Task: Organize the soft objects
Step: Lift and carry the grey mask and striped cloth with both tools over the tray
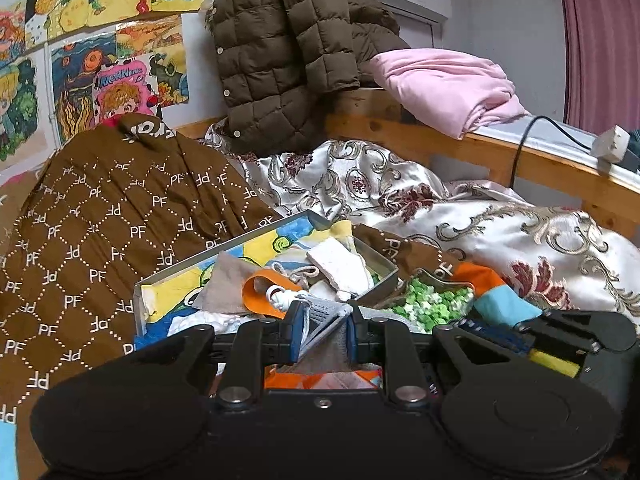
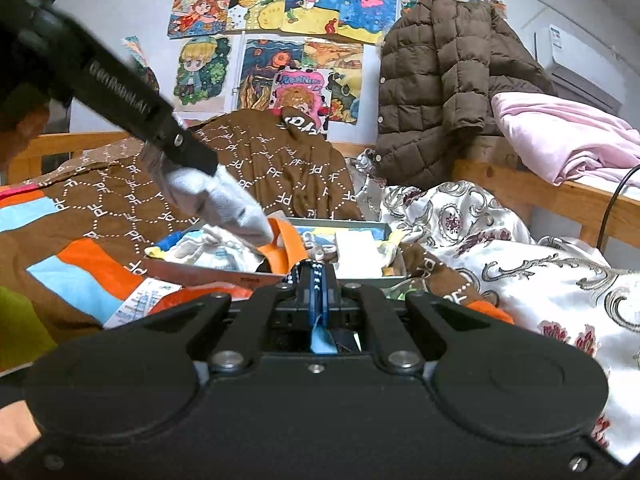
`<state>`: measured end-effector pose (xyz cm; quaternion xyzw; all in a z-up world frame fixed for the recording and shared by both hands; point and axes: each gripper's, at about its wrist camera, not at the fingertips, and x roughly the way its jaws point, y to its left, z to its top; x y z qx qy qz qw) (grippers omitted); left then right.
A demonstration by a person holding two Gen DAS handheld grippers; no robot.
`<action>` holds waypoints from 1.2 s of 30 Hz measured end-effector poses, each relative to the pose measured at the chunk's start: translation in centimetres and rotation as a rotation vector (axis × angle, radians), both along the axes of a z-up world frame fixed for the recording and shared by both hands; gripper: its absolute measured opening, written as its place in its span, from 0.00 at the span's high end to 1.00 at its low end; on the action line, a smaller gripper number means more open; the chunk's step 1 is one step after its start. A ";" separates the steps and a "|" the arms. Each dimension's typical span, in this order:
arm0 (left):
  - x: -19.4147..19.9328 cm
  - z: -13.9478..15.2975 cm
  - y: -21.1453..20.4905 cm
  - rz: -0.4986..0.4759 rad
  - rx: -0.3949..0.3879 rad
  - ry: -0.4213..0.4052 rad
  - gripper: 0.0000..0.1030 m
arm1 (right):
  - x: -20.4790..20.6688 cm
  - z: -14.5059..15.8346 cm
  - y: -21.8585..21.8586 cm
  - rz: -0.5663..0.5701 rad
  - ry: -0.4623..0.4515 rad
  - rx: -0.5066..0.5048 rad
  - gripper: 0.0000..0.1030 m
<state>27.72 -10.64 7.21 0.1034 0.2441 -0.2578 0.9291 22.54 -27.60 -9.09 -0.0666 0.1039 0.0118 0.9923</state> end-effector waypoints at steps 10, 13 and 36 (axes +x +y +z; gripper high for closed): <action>4.6 -1.3 0.7 -0.004 -0.101 -0.026 0.78 | 3.0 1.5 -1.5 -0.085 -0.019 0.031 1.00; 5.8 -1.4 0.7 -0.008 -0.137 -0.038 0.78 | 3.7 1.6 -1.5 -0.111 -0.027 0.022 1.00; 18.6 -3.8 3.7 0.131 -0.394 -0.013 0.78 | 18.3 9.9 1.6 -0.048 0.039 -0.169 1.00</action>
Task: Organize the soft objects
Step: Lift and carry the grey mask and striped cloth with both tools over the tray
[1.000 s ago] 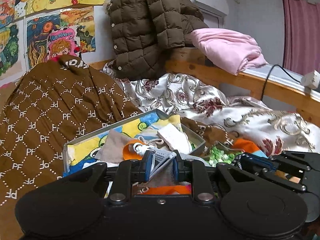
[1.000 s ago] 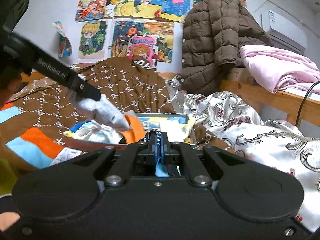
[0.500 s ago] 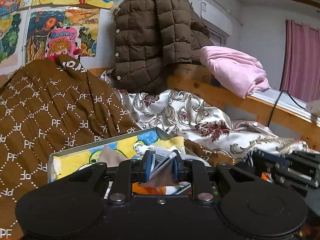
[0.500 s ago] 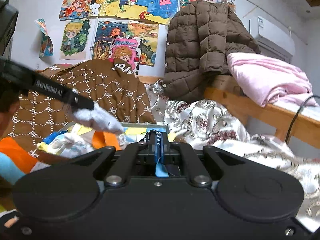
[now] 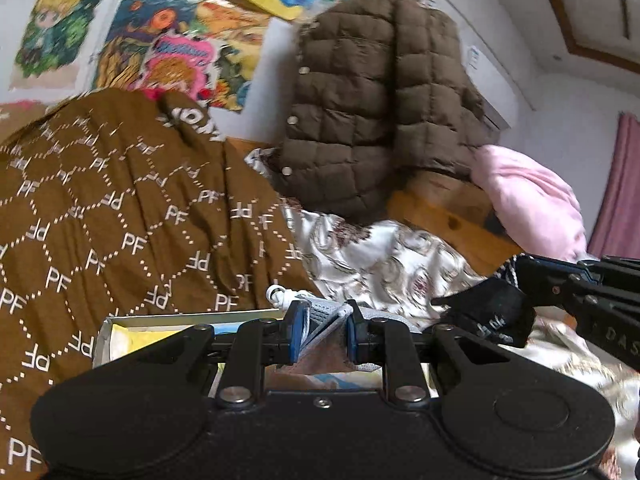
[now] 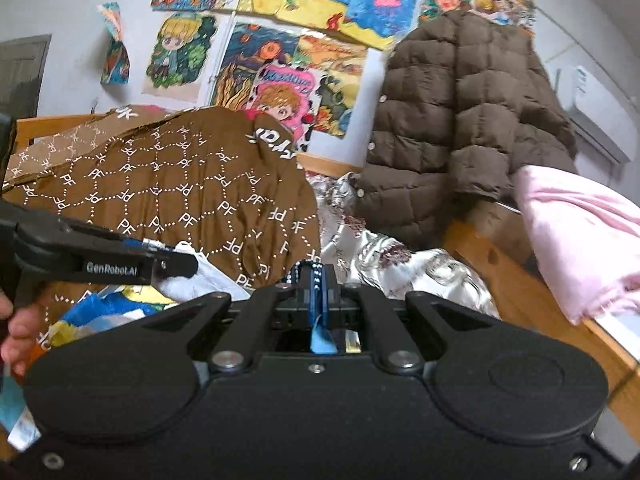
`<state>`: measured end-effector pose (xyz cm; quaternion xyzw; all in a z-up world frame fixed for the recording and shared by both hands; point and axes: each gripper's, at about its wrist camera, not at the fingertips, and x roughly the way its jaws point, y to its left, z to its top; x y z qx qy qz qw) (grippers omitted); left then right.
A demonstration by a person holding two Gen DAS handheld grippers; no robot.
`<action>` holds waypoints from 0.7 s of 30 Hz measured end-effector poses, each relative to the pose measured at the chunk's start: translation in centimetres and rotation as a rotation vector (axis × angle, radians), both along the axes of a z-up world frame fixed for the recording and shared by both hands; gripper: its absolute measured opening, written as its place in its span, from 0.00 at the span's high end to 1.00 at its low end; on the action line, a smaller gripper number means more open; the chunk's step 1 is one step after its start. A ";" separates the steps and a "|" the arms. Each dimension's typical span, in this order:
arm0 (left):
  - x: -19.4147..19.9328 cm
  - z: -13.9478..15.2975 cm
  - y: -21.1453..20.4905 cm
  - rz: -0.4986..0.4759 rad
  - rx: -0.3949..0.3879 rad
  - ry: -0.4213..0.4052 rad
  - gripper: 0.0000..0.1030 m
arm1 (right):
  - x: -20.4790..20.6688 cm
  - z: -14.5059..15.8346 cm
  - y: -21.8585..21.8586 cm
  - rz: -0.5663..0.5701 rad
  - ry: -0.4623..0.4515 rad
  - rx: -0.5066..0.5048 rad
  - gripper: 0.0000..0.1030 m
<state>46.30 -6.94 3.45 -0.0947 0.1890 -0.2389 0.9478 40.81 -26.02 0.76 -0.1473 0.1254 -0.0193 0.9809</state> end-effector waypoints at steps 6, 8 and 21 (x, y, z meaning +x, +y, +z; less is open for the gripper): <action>2.2 -1.3 0.9 0.038 -0.030 0.055 0.78 | 5.8 0.7 0.9 -0.020 0.071 0.033 1.00; 2.8 -1.9 1.2 0.053 -0.031 0.075 0.78 | 7.4 0.4 1.2 -0.030 0.097 0.032 1.00; 5.8 -4.6 3.4 0.117 -0.040 0.183 0.78 | 14.1 -1.9 5.2 -0.040 0.228 -0.047 1.00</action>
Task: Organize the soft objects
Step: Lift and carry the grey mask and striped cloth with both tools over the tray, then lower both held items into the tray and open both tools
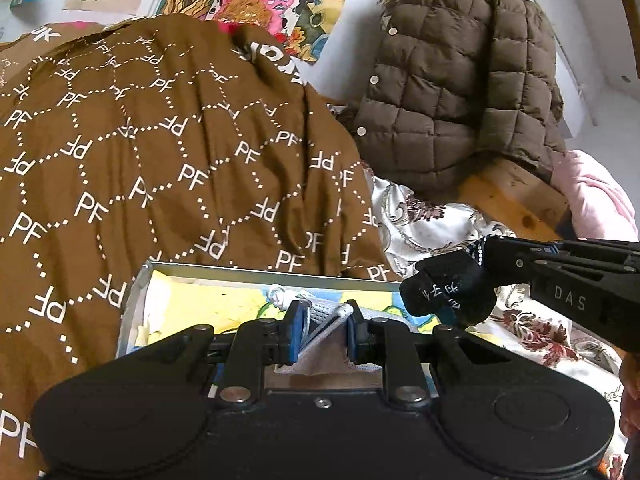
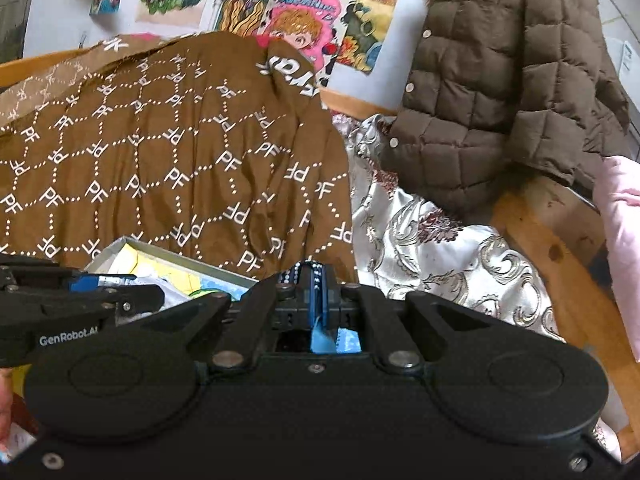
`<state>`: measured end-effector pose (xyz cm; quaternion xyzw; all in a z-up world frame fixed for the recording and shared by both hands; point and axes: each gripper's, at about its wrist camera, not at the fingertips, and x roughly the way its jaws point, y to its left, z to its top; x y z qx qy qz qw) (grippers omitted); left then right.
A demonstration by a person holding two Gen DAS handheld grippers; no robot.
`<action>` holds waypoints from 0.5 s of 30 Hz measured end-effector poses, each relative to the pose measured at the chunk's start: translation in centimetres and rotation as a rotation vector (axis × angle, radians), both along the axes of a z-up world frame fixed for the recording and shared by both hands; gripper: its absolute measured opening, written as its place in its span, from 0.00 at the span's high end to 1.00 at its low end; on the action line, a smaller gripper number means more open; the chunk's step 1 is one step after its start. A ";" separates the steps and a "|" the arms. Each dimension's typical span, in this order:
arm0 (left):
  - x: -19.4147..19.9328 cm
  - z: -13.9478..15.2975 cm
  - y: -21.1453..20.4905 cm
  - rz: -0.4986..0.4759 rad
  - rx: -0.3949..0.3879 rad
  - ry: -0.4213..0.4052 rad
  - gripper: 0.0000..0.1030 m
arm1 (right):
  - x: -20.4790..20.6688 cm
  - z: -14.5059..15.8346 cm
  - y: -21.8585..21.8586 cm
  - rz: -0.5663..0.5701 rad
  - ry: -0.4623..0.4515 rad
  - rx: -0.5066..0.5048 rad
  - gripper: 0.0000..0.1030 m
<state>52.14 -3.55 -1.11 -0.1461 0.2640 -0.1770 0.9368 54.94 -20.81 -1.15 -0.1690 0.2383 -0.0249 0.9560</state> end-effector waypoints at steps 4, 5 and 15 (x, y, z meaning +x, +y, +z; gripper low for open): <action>0.3 -0.4 0.2 0.013 0.010 0.012 0.78 | 1.4 -0.8 1.3 0.009 0.019 -0.019 1.00; 0.3 -0.4 0.2 0.015 0.012 0.012 0.78 | 1.5 -0.9 1.6 0.012 0.021 -0.021 1.00; 1.1 -0.9 -0.2 0.027 0.053 0.034 0.77 | 2.1 -3.7 2.2 -0.002 0.086 -0.001 1.00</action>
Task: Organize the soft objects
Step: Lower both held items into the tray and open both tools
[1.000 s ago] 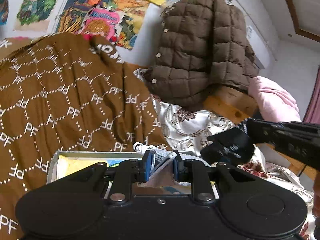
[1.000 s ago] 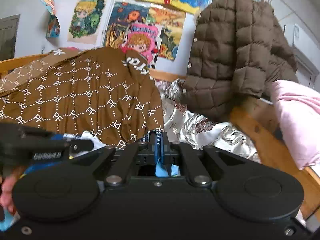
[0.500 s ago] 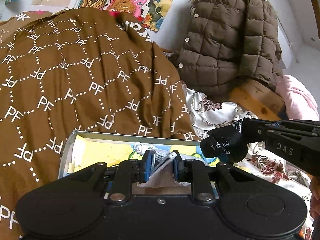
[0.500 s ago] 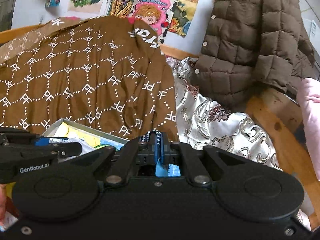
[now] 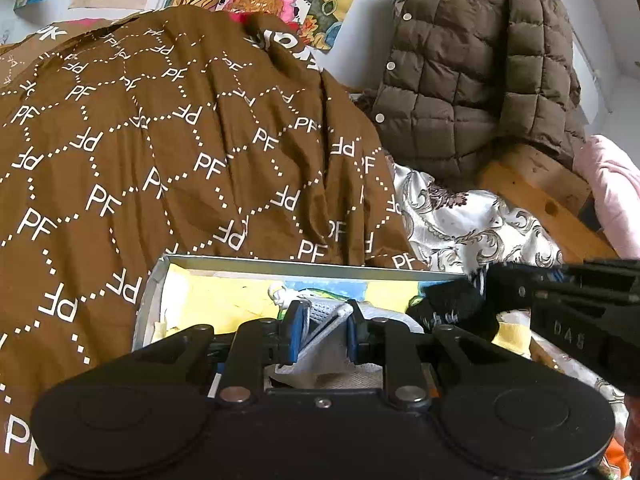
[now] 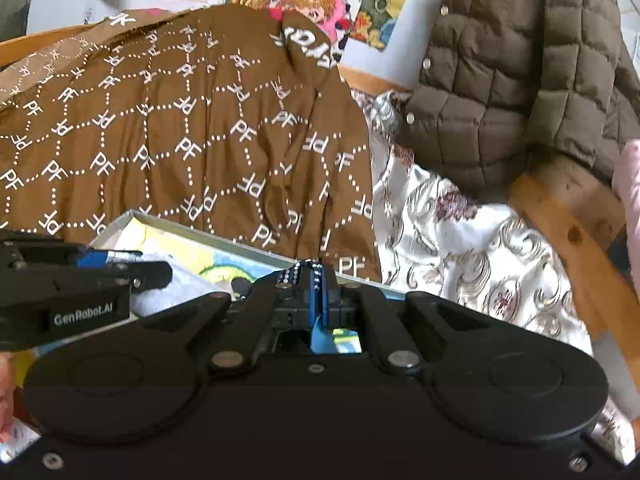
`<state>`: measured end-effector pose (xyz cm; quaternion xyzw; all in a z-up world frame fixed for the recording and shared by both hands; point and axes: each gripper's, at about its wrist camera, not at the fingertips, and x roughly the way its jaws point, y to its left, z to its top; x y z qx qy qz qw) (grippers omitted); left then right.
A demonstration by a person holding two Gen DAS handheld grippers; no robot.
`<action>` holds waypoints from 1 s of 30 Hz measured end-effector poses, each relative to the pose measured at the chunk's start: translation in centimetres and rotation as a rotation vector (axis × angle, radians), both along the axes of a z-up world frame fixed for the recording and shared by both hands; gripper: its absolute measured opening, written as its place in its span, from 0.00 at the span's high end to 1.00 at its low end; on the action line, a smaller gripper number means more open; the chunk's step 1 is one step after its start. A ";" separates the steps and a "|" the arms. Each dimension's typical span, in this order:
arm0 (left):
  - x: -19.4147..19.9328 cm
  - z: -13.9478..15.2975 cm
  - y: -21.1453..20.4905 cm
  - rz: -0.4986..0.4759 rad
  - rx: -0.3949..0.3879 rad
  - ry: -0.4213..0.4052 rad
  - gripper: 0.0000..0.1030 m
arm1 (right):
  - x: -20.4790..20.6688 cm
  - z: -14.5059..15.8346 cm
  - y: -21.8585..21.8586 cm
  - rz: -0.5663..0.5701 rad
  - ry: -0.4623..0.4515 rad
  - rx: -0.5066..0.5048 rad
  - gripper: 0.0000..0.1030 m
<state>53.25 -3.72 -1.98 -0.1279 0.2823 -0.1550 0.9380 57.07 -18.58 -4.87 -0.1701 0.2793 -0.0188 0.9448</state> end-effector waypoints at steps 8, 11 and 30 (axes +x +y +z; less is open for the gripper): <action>-0.2 -0.8 -0.4 -0.005 0.040 0.015 0.77 | -1.0 -2.1 -1.2 -0.029 0.068 0.040 1.00; -0.3 -0.9 -0.4 -0.006 0.051 0.016 0.76 | -1.3 -2.9 -1.6 -0.036 0.088 0.045 1.00; -3.5 0.8 0.3 -0.024 0.095 -0.009 0.48 | -5.1 -2.8 -3.8 -0.069 0.091 0.115 0.68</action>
